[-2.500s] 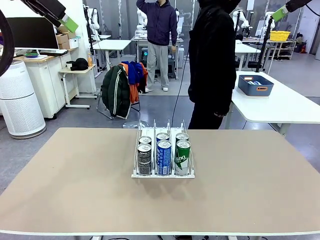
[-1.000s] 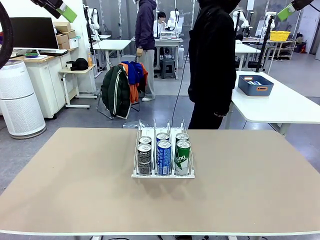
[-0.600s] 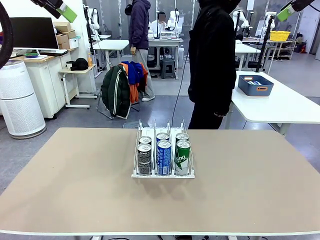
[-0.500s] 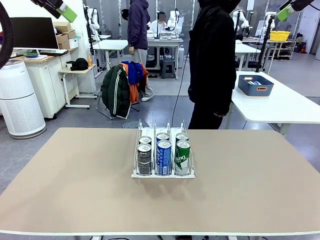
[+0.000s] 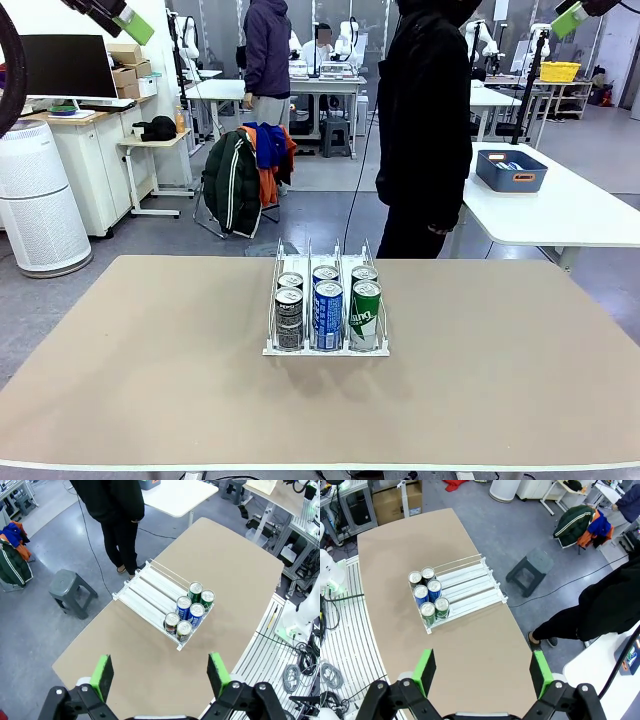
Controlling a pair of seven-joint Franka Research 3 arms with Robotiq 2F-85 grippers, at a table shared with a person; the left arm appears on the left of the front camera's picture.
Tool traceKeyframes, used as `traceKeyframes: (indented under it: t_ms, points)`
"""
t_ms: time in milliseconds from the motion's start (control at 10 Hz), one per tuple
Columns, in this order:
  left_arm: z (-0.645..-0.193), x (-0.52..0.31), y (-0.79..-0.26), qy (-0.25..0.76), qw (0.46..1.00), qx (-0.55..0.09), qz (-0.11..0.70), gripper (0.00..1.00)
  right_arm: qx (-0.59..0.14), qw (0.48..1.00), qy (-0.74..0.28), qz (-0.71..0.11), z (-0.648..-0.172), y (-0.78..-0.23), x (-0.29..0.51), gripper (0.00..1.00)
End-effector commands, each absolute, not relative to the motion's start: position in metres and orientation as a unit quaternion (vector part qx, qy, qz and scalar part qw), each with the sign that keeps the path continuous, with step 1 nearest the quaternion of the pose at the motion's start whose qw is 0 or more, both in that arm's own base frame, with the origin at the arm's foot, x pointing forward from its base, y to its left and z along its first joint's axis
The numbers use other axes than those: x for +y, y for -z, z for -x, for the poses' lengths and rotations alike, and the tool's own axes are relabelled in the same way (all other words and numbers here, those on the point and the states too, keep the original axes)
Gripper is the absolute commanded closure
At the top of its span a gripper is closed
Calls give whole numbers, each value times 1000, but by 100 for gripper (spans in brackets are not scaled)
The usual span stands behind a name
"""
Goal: Fill the beverage cans into the dispenser.
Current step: Pick up the Pepsi coke handed by the human.
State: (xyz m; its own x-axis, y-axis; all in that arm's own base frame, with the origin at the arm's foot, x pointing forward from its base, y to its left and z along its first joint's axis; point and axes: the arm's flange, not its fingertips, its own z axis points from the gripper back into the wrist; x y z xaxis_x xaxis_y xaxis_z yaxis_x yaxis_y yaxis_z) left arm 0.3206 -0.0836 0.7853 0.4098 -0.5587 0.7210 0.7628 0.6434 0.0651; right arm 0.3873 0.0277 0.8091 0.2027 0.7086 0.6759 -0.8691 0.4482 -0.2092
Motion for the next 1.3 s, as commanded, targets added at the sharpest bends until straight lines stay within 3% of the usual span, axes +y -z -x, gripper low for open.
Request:
traceKeyframes:
  t_ms: [0,1200]
  points:
    - [-321,-84,-785,399,828,-369,138,0,-367,768,-514,-110,-387,-809,28,0]
    - [-315,-93,-787,415,825,-358,136,0,-372,770,-508,-104,-385,-813,23,0]
